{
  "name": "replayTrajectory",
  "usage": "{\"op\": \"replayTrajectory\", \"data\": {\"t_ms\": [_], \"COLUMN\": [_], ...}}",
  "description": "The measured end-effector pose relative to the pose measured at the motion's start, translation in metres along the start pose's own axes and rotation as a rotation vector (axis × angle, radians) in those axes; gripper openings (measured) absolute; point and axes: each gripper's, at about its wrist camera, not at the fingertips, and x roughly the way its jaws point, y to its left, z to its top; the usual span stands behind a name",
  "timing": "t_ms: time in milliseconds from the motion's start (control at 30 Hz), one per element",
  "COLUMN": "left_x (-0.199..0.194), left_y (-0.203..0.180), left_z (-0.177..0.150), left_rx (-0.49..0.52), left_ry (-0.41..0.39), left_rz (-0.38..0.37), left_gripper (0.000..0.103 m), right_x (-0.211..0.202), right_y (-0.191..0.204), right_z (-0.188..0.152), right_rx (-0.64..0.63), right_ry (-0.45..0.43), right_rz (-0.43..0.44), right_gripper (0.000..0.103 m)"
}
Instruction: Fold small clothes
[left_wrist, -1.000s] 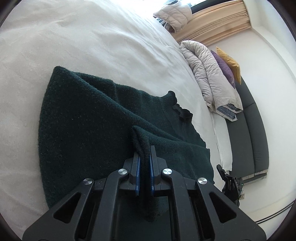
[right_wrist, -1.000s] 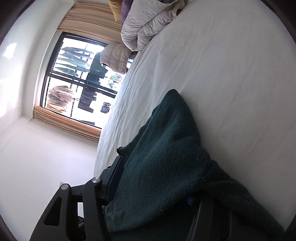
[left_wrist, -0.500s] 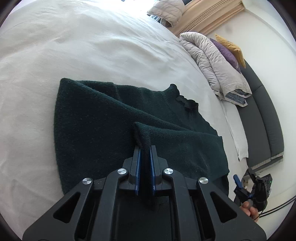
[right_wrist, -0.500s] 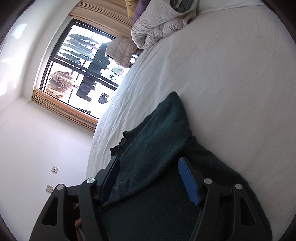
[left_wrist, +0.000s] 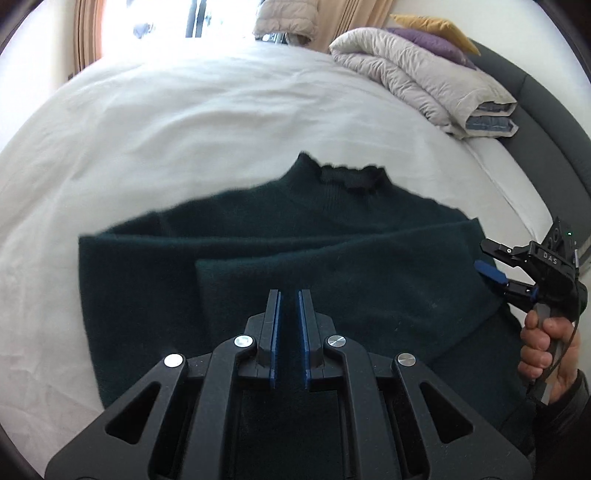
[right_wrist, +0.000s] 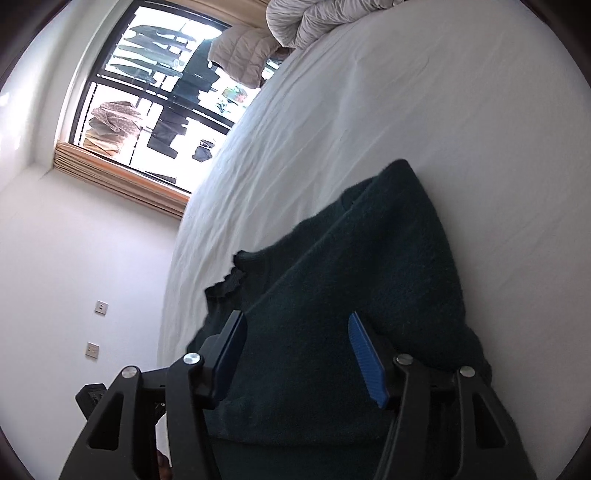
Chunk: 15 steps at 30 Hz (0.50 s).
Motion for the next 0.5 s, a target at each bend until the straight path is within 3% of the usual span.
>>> {"op": "replayTrajectory", "data": {"t_ms": [100, 167, 267, 367, 400, 500], "left_x": [0.003, 0.002, 0.005, 0.010, 0.011, 0.012], "left_y": [0.014, 0.017, 0.019, 0.022, 0.023, 0.025], "left_z": [-0.018, -0.021, -0.020, -0.022, -0.023, -0.025], "left_rx": [-0.012, -0.029, -0.016, -0.030, -0.037, -0.037], "left_ry": [-0.051, -0.049, -0.049, -0.063, -0.064, -0.065], "left_rz": [-0.066, -0.090, -0.082, -0.077, -0.076, -0.076], "left_gripper": [0.008, 0.008, 0.008, 0.008, 0.008, 0.008], "right_x": [-0.007, -0.023, -0.052, -0.069, -0.068, -0.044], "right_y": [-0.028, -0.047, -0.051, -0.028, -0.016, 0.010], "right_z": [0.006, 0.011, 0.012, 0.002, -0.003, -0.021], "right_rx": [0.021, 0.067, 0.076, 0.045, 0.007, -0.083], "right_ry": [-0.003, -0.037, -0.113, -0.129, -0.112, -0.012], "right_rz": [0.015, 0.025, -0.051, 0.073, 0.107, 0.144], "right_gripper": [0.002, 0.000, 0.014, 0.024, 0.032, 0.038]}}
